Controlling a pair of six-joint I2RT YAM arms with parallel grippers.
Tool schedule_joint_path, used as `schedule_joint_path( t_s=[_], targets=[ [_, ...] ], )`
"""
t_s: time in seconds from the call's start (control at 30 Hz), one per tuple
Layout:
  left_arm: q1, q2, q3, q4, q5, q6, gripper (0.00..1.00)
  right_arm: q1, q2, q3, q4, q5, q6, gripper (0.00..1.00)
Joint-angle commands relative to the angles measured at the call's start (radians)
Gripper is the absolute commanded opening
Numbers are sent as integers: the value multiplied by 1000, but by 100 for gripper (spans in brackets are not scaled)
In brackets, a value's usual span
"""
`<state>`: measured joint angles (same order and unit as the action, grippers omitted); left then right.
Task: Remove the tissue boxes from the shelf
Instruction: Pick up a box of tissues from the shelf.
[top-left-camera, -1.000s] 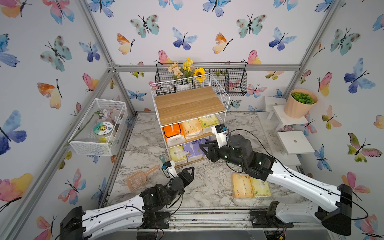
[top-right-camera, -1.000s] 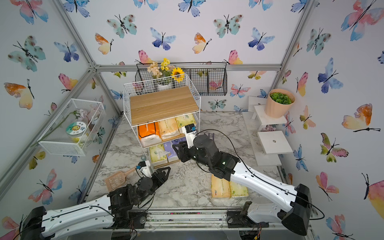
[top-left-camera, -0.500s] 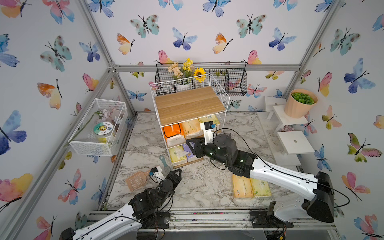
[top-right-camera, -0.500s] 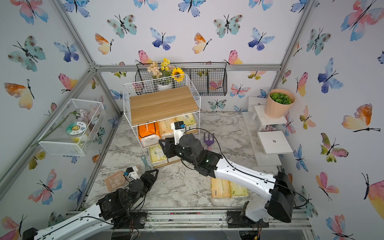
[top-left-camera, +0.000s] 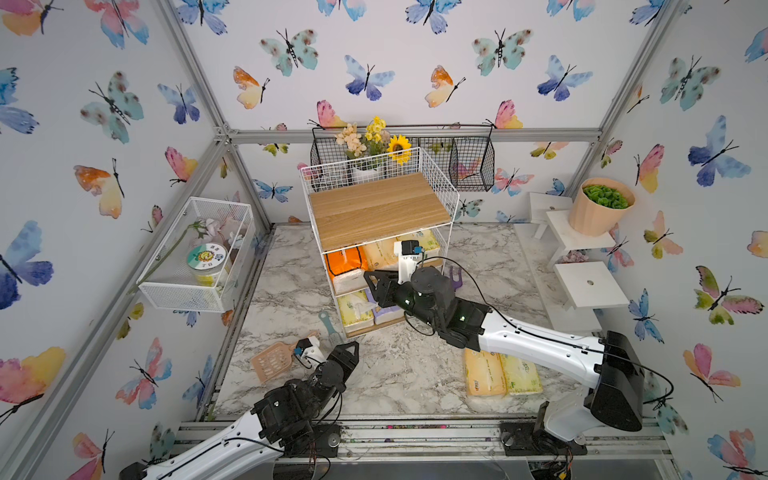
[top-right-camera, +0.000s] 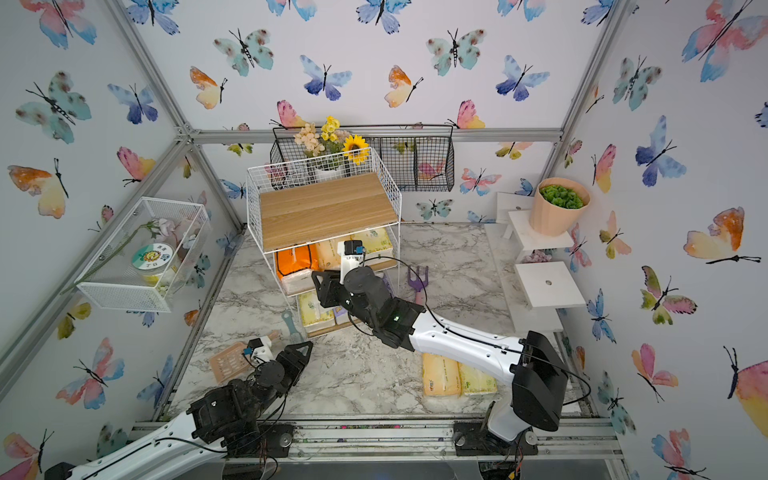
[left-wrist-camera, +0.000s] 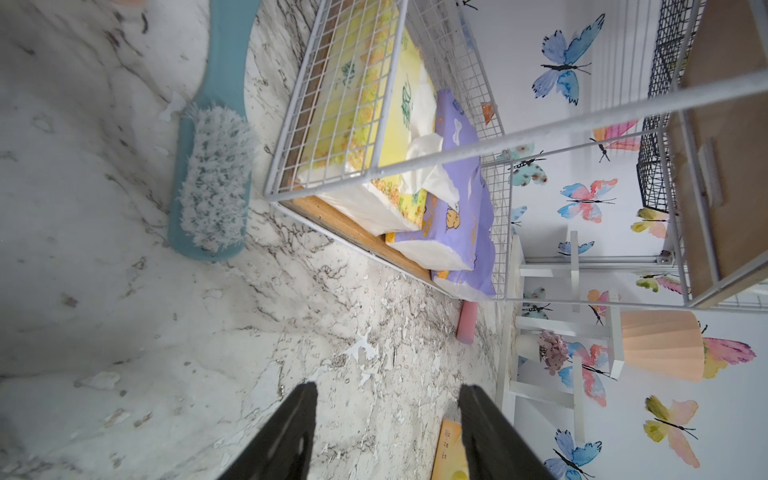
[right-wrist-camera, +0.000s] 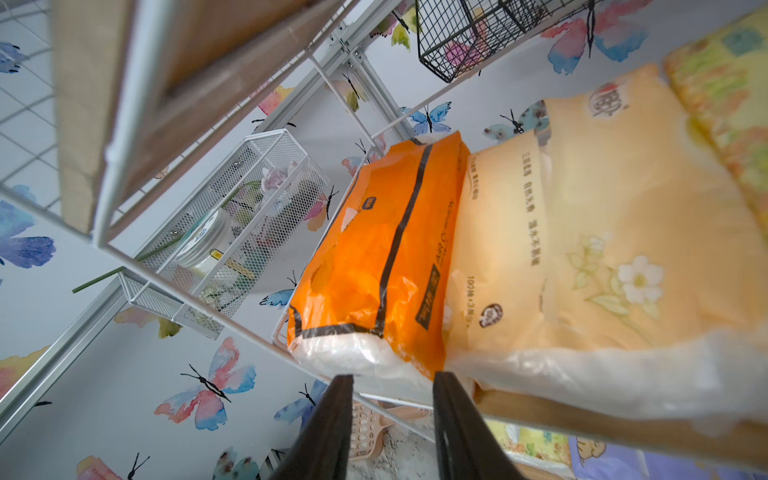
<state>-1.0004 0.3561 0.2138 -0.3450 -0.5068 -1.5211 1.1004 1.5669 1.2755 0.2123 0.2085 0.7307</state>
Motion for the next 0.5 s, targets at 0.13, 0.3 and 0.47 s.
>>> schedule_joint_path(
  t_s=[0.13,0.3,0.47],
  targets=[
    [6,-37,18,-49,-15,-12,58,7,49,74,11,84,21,38],
    [6,-62,16,-65,-24,-19,59,7,90,120,-18,62,21,38],
    [6,-66,22,-80,-12,-15,58,7,115,150,-40,42,26,35]
  ],
)
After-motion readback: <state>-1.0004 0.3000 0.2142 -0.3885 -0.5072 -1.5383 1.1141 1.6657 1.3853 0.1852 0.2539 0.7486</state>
